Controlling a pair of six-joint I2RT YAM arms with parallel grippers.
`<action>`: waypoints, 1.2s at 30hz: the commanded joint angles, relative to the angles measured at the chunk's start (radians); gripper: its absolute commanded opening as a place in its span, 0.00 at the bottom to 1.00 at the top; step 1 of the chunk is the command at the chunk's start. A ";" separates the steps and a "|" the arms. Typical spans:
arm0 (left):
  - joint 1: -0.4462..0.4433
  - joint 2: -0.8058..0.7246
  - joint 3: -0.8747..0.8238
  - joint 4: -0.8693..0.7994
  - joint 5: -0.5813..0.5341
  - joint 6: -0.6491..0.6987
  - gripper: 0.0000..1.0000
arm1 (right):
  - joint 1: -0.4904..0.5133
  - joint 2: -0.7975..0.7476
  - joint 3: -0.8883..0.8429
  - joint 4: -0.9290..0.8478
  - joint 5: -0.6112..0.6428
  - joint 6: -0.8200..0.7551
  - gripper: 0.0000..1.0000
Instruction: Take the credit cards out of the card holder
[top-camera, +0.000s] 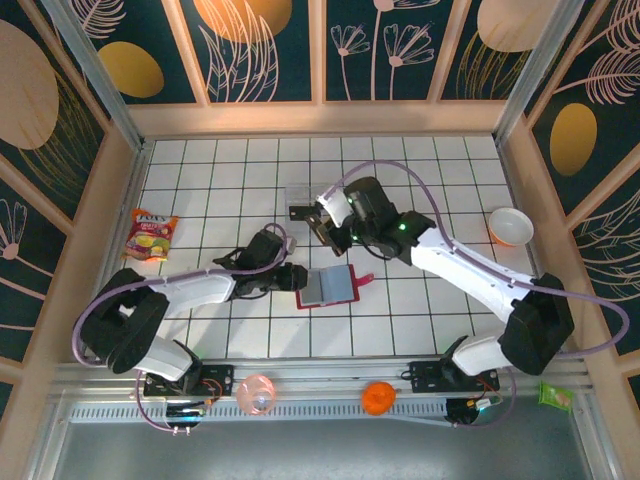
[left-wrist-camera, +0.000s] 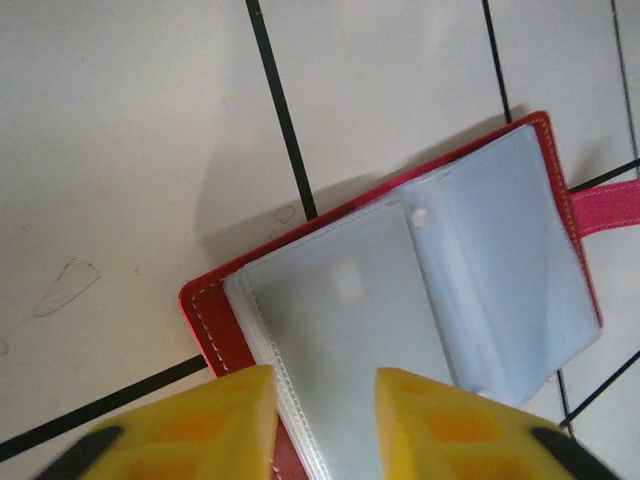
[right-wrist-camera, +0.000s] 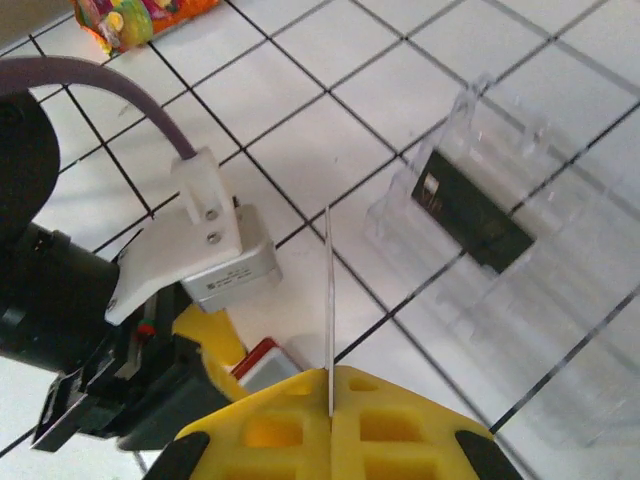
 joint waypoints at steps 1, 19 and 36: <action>0.025 -0.074 0.025 -0.058 0.015 -0.009 0.48 | -0.021 0.056 0.129 -0.104 -0.025 -0.249 0.00; 0.238 -0.245 -0.074 -0.110 0.112 -0.097 0.56 | -0.053 0.604 0.808 -0.530 0.090 -0.719 0.00; 0.272 -0.204 -0.104 -0.079 0.138 -0.083 0.57 | 0.019 0.652 0.638 -0.270 0.231 -0.806 0.00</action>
